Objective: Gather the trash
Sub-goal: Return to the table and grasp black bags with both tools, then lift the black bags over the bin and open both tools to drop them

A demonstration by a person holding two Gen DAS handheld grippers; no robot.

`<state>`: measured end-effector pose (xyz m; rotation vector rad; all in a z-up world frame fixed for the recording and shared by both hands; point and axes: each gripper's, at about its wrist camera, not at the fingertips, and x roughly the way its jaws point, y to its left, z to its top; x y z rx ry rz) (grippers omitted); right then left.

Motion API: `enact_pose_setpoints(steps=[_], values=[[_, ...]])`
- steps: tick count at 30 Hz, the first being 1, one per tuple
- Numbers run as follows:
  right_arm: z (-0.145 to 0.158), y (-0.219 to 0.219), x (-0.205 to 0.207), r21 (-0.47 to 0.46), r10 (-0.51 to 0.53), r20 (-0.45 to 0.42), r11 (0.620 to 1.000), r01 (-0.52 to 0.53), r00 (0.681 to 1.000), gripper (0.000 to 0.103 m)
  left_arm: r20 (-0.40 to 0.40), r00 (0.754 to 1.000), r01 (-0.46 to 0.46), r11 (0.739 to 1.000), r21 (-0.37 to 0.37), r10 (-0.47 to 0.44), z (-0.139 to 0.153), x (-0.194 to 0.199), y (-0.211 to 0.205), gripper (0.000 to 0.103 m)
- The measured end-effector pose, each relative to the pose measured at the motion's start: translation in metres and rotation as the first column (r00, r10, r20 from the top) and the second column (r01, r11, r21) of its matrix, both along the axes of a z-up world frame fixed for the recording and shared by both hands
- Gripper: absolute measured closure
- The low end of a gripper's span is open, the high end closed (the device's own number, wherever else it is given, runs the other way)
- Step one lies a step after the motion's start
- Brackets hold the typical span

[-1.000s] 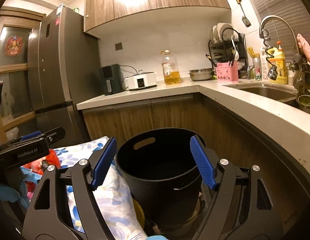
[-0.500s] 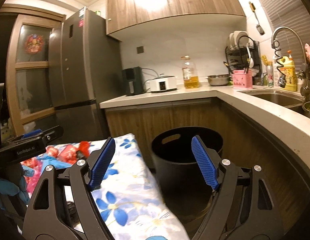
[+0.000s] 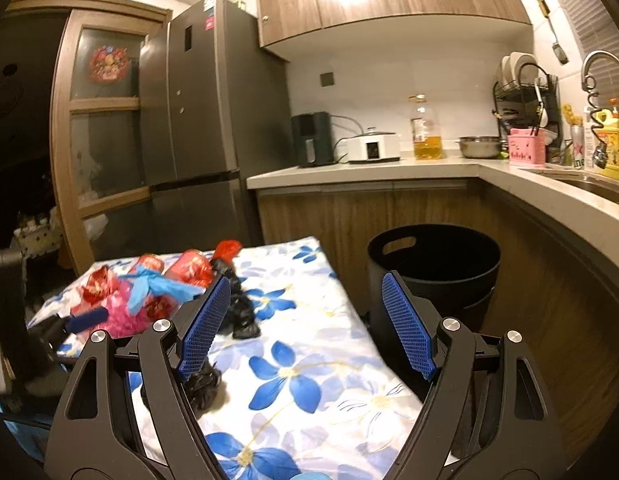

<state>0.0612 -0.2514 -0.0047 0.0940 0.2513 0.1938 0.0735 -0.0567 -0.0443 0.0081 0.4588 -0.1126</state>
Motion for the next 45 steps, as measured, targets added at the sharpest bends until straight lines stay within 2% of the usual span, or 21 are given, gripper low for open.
enact_pose_setpoints(steps=[7, 9, 12, 13, 14, 16, 20, 23, 31, 40, 45], values=[[-0.015, 0.014, 0.007, -0.019, 0.027, -0.036, 0.999, -0.028, 0.999, 0.026, -0.049, 0.999, 0.005, 1.000, 0.011, -0.005, -0.036, 0.010, -0.002, 0.014], [-0.019, 0.017, 0.010, -0.021, 0.033, -0.047, 0.999, -0.034, 0.998, 0.026, -0.063, 0.998, 0.013, 1.000, 0.001, -0.013, -0.041, 0.013, -0.002, 0.020], [-0.026, 0.018, 0.018, -0.016, 0.040, -0.067, 0.999, -0.041, 0.997, 0.026, -0.103, 0.994, 0.033, 0.999, -0.004, -0.033, -0.050, 0.022, -0.002, 0.036], [-0.028, 0.020, 0.021, -0.014, 0.042, -0.074, 0.999, -0.043, 0.996, 0.026, -0.118, 0.992, 0.040, 0.999, -0.012, -0.041, -0.052, 0.024, -0.002, 0.044], [-0.030, 0.021, 0.022, -0.012, 0.044, -0.079, 0.999, -0.045, 0.996, 0.026, -0.134, 0.990, 0.048, 0.999, -0.023, -0.050, -0.055, 0.027, -0.002, 0.057], [-0.033, 0.023, 0.027, -0.009, 0.048, -0.089, 0.999, -0.049, 0.995, 0.026, -0.155, 0.986, 0.061, 0.997, -0.036, -0.066, -0.059, 0.031, -0.002, 0.070], [-0.037, 0.028, 0.034, -0.006, 0.057, -0.099, 0.998, -0.058, 0.993, 0.026, -0.144, 0.987, 0.067, 0.996, -0.056, -0.075, -0.058, 0.029, 0.001, 0.083], [-0.039, 0.031, 0.039, -0.011, 0.058, -0.103, 0.998, -0.059, 0.993, 0.026, -0.124, 0.991, 0.040, 0.998, -0.048, -0.046, -0.052, 0.025, 0.005, 0.086], [-0.047, 0.046, 0.057, -0.022, 0.081, -0.116, 0.996, -0.084, 0.990, 0.026, -0.071, 0.995, -0.068, 0.996, -0.061, 0.064, -0.023, 0.019, 0.027, 0.086], [-0.053, 0.081, 0.096, -0.048, 0.129, -0.124, 0.990, -0.136, 0.984, 0.026, -0.036, 0.982, -0.190, 0.976, -0.103, 0.187, 0.000, 0.020, 0.062, 0.086], [-0.063, 0.105, 0.131, -0.054, 0.155, -0.179, 0.984, -0.167, 0.972, 0.026, -0.006, 0.975, -0.221, 0.968, -0.119, 0.222, 0.016, 0.022, 0.074, 0.086]])
